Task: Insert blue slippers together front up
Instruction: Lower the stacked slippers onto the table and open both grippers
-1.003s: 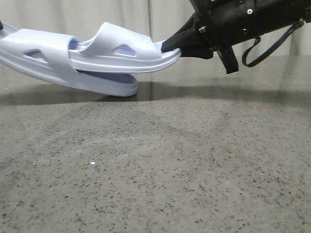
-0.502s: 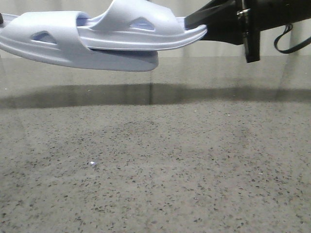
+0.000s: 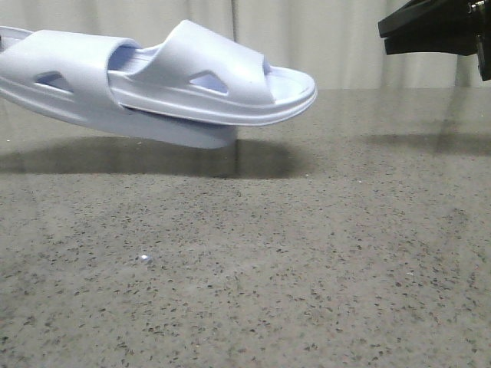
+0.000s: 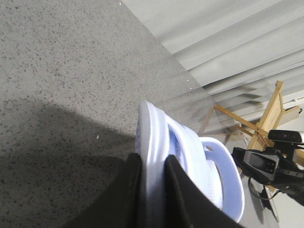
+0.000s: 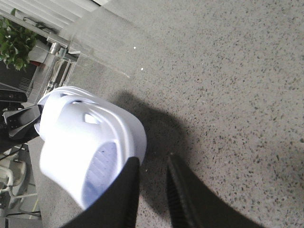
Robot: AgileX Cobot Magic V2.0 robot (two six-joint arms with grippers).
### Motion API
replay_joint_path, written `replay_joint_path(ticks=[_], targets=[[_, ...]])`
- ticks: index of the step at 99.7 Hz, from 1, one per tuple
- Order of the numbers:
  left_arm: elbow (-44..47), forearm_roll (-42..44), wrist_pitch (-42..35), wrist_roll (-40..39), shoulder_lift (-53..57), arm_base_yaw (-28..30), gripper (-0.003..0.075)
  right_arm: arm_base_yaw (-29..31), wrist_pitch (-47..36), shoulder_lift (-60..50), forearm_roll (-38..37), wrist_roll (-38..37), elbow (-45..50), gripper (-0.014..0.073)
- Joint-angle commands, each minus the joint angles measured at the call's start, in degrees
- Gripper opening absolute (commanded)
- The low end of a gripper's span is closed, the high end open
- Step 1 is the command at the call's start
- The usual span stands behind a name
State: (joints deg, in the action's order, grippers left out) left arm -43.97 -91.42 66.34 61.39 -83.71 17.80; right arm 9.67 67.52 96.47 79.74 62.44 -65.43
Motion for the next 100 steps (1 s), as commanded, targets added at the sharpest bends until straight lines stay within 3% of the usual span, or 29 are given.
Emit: replay_joint_path(ticks=[1, 25, 63, 76, 100], targets=[[-1.34, -2.34, 1.78, 0.40, 1.85, -0.05, 0.0015, 0.37, 7.28, -3.12, 2.48, 0.12, -1.82, 0.0099], [-1.34, 3.51, -2.55, 3.64, 1.85, -0.05, 0.0046, 0.37, 7.49, -3.12, 2.40, 0.02, -1.82, 0.0099], [-1.34, 6.71, -6.41, 4.85, 1.85, -0.05, 0.0461, 0.37, 7.49, -3.12, 2.40, 0.02, -1.82, 0.0099], [-3.10, 8.55, -4.56, 4.85, 1.95, 0.08, 0.0468, 0.37, 7.49, -3.12, 2.40, 0.02, -1.82, 0.0099], [-13.81, 9.18, 6.26, 4.74, 3.25, 0.08, 0.0447, 0.40, 7.49, -4.98, 1.72, 0.02, -1.82, 0.0085]])
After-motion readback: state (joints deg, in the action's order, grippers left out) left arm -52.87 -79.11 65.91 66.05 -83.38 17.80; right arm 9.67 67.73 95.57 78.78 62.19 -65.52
